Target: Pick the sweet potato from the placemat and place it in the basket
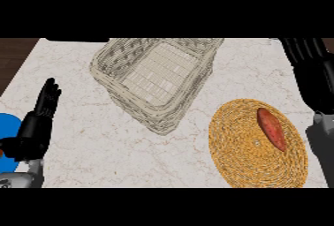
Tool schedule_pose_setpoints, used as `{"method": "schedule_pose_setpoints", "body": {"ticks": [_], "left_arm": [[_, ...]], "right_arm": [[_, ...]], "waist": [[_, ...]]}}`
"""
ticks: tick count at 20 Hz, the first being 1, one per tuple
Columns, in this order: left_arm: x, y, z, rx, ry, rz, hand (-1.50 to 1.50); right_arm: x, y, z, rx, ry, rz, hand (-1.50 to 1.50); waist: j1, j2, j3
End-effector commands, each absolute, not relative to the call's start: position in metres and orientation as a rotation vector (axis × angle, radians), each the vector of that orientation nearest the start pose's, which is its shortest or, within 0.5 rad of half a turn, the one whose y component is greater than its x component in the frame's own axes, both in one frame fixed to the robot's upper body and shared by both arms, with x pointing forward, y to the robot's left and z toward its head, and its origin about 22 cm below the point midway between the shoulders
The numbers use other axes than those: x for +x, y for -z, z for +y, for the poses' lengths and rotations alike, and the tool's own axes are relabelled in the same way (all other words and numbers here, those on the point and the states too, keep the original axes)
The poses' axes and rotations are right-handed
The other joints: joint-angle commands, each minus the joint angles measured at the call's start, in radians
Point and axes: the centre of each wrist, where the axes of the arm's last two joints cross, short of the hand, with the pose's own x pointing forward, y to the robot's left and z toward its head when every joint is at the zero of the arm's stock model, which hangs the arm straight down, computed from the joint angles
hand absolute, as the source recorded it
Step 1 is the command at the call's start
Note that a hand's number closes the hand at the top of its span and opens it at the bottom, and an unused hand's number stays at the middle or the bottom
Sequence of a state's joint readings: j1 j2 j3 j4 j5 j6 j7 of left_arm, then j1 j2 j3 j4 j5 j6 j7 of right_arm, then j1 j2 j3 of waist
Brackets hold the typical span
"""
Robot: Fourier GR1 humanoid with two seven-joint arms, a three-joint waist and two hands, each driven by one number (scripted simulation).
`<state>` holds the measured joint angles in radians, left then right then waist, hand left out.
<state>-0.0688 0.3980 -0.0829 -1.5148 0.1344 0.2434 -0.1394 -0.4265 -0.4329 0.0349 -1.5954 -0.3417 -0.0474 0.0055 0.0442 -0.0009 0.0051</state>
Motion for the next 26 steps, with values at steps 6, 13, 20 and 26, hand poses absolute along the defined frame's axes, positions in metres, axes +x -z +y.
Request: {"method": "schedule_pose_setpoints", "body": {"ticks": [6,13,20,26], "left_arm": [[0.273,-0.063,0.27,0.114,0.39,-1.791,0.0],[0.273,-0.069,0.271,0.062,0.383,-1.679,0.0],[0.278,-0.059,0.269,0.06,0.386,-1.678,0.0],[0.286,-0.072,0.268,0.06,0.378,-1.71,0.0]], "right_arm": [[0.336,-0.107,-0.34,0.38,-0.484,-1.704,1.5],[0.275,-0.035,-0.277,0.503,-0.758,-1.894,-1.5],[0.296,-0.128,-0.332,-0.147,-0.91,-1.915,-1.5],[0.297,-0.218,-0.344,-0.55,-1.172,-1.727,-1.5]], "waist": [[-0.015,0.03,0.001],[-0.052,0.0,-0.003],[-0.064,-0.001,-0.006],[-0.047,0.0,-0.008]]}}
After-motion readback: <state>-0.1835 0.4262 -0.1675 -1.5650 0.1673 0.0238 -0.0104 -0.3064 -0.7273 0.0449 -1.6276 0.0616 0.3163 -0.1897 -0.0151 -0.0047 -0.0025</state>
